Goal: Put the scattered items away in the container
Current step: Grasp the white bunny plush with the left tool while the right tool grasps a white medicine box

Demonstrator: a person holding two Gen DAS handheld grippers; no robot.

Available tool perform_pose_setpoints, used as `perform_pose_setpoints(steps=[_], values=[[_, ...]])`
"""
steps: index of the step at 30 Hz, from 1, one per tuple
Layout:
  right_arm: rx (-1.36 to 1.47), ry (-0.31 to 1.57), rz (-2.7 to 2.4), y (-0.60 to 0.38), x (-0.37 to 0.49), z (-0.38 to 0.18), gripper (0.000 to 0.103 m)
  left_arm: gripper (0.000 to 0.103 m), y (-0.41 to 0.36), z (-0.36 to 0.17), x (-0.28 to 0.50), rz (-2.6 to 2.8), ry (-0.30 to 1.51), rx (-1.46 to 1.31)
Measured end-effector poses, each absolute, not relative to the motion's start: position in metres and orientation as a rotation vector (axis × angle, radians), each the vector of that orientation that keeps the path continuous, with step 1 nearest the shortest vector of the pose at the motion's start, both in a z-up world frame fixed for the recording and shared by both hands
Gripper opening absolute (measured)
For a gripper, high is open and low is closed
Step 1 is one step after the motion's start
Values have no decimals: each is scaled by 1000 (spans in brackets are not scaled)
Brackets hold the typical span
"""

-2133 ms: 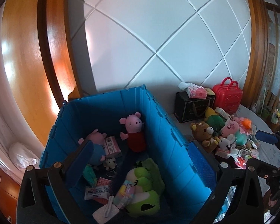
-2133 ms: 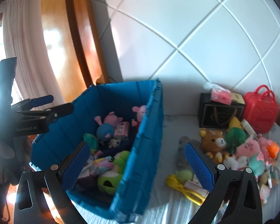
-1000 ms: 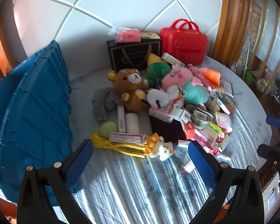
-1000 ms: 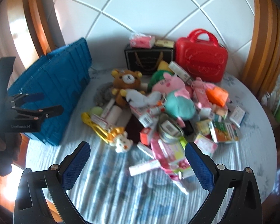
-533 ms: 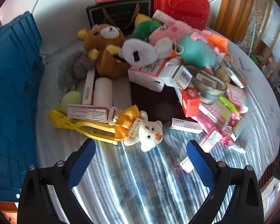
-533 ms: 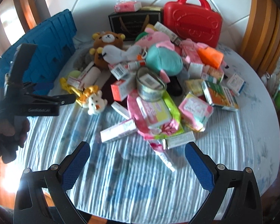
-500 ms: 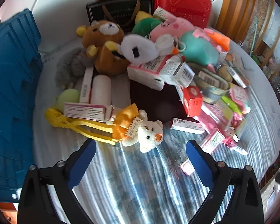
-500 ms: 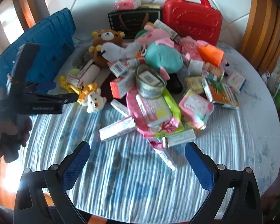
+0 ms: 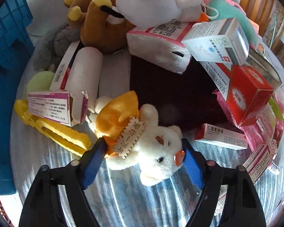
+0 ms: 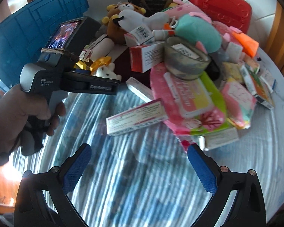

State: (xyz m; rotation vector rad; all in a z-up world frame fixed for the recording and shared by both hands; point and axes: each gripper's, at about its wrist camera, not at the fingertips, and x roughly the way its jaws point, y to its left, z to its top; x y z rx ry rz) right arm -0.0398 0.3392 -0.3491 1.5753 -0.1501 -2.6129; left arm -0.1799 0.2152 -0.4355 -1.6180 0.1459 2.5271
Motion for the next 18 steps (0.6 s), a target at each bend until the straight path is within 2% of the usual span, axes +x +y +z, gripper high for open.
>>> perform_pose_setpoints(steps=[2, 5, 10, 12, 16, 18], values=[[1581, -209, -2619, 336, -46, -357, 103, 49, 212, -435, -172, 2521, 158, -1590], [1597, -293, -2629, 334, -55, -369, 103, 44, 203, -434, -157, 2522, 167, -1556], [1633, -333, -2666, 330, -66, -387, 102, 43, 184, -429, -128, 2509, 171, -1513], [1636, -345, -2690, 329, -70, -390, 99, 43, 178, -426, -120, 2510, 167, -1507], [1644, -353, -2722, 330, -75, -397, 83, 43, 173, -423, -109, 2501, 156, -1505], [1642, -376, -2723, 331, -77, -401, 79, 43, 174, -422, -106, 2490, 161, -1499]])
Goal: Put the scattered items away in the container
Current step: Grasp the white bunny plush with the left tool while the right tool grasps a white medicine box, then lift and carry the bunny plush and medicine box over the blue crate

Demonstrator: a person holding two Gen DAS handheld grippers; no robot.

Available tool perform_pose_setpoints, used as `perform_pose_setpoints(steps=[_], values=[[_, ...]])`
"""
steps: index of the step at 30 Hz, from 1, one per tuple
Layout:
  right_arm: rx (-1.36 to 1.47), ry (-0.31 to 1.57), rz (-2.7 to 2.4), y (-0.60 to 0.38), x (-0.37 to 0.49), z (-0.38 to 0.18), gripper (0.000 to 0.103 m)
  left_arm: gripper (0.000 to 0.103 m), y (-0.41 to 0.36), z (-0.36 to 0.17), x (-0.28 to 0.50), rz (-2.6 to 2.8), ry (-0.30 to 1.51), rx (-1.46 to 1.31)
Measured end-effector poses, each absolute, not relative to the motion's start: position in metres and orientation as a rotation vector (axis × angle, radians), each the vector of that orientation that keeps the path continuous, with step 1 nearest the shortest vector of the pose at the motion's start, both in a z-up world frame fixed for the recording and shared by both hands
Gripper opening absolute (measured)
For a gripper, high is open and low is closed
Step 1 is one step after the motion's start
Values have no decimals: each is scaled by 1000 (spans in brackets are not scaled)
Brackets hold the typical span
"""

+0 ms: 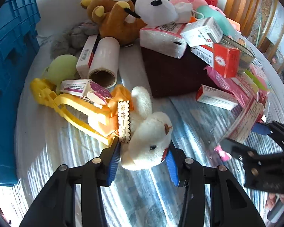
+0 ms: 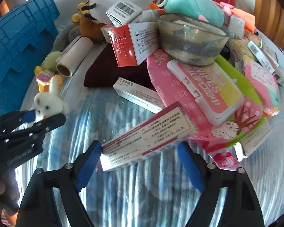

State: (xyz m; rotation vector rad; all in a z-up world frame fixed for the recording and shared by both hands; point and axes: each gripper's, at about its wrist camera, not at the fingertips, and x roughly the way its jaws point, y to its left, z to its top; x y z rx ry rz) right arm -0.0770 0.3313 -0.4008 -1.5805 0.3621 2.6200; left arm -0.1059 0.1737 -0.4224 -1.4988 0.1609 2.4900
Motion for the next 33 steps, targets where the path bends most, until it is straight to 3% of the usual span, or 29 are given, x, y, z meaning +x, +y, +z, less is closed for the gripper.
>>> perform_pose_setpoints(steps=[3, 5, 10, 28, 33], values=[[-1562, 391, 2629, 331, -79, -399, 62, 43, 179, -420, -101, 2475, 169, -1482], [-1562, 391, 2640, 328, -81, -397, 41, 44, 180, -420, -104, 2467, 180, -1471], [-1564, 430, 2656, 327, -76, -392, 22, 43, 182, -418, -107, 2458, 174, -1460], [-1503, 430, 2729, 356, -38, -319, 19, 44, 194, -384, -95, 2483, 111, -1405], [-1490, 342, 2664, 366, -49, -293, 19, 44, 200, -362, -97, 2502, 105, -1367]])
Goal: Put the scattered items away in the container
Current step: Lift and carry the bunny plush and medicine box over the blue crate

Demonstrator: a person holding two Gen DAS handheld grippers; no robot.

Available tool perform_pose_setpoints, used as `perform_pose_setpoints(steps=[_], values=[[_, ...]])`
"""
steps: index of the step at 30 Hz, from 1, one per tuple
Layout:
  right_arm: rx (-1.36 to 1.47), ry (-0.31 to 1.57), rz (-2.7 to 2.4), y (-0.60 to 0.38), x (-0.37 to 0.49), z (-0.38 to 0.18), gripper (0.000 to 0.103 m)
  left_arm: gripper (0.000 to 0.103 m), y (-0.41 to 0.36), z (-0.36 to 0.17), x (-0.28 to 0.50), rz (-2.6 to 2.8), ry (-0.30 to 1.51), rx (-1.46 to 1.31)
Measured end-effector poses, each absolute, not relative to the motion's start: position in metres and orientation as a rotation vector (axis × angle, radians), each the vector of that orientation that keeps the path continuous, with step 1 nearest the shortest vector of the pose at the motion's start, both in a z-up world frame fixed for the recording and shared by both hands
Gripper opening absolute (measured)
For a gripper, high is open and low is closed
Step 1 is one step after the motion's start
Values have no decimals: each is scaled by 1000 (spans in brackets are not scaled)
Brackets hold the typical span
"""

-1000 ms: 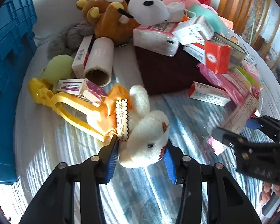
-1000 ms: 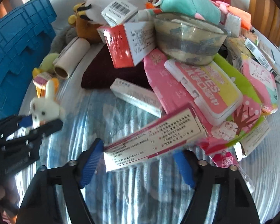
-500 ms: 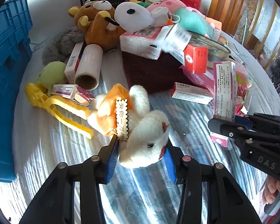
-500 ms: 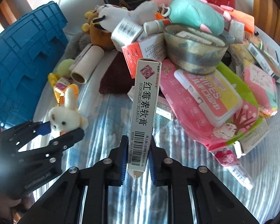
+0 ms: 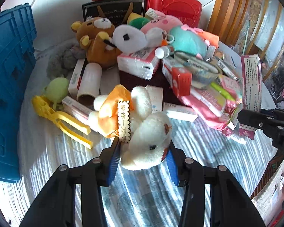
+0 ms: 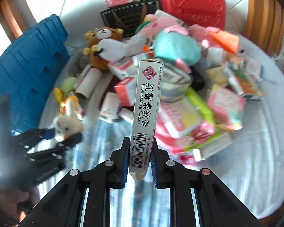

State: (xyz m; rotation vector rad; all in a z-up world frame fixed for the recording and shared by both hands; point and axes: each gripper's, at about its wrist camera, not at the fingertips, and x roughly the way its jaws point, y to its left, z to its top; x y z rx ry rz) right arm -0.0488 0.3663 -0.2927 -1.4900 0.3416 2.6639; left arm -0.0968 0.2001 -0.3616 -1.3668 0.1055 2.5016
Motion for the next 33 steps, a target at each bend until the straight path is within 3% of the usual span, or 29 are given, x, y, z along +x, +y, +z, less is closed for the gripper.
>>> perform_pose_setpoints(steps=[23, 33], values=[[-1245, 331, 2683, 411, -13, -149, 19, 44, 213, -180, -80, 2611, 223, -1045], [-1159, 329, 2698, 433, 6, -113, 19, 44, 195, -122, -63, 2662, 193, -968]])
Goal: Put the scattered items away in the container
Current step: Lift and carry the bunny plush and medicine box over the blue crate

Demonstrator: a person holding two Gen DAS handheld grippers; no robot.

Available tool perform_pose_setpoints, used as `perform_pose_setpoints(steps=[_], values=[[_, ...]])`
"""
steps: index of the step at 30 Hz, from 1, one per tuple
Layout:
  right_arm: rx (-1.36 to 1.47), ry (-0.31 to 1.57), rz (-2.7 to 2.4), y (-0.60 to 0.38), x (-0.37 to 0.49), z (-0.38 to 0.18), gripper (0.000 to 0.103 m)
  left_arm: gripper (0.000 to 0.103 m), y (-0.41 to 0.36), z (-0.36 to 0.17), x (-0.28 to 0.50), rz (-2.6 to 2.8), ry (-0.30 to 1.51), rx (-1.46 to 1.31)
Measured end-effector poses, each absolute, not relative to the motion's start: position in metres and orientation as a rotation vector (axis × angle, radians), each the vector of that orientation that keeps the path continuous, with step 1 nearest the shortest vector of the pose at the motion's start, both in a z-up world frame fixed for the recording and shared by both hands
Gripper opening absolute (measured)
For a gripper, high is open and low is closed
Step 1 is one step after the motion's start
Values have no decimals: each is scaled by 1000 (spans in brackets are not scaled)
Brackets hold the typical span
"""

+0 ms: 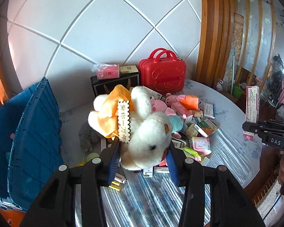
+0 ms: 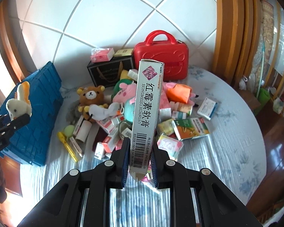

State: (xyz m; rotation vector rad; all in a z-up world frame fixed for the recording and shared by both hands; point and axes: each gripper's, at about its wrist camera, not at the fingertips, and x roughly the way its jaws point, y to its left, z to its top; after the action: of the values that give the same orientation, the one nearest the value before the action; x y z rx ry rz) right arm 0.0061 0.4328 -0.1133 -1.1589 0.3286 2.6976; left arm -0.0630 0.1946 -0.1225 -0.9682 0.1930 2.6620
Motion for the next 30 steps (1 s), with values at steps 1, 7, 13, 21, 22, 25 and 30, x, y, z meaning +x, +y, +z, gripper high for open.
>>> perform_pose_setpoints(steps=[1, 7, 13, 21, 22, 25, 30], values=[[-1157, 329, 2701, 434, 7, -111, 19, 44, 193, -118, -61, 2668, 195, -957], [-1146, 254, 2757, 418, 7, -98, 19, 44, 174, -98, -48, 2724, 165, -932], [-1146, 223, 2835, 390, -4, -87, 20, 44, 143, -84, -37, 2776, 126, -920], [-1076, 225, 2878, 345, -13, -65, 20, 44, 100, -63, -29, 2793, 96, -858], [-1069, 222, 2882, 339, -14, -62, 20, 44, 94, -61, -29, 2794, 93, -852], [-1058, 221, 2885, 317, -17, -55, 20, 44, 74, -57, -30, 2796, 79, -838], [-1037, 217, 2887, 280, -25, -45, 20, 44, 32, -54, -31, 2802, 56, -827]])
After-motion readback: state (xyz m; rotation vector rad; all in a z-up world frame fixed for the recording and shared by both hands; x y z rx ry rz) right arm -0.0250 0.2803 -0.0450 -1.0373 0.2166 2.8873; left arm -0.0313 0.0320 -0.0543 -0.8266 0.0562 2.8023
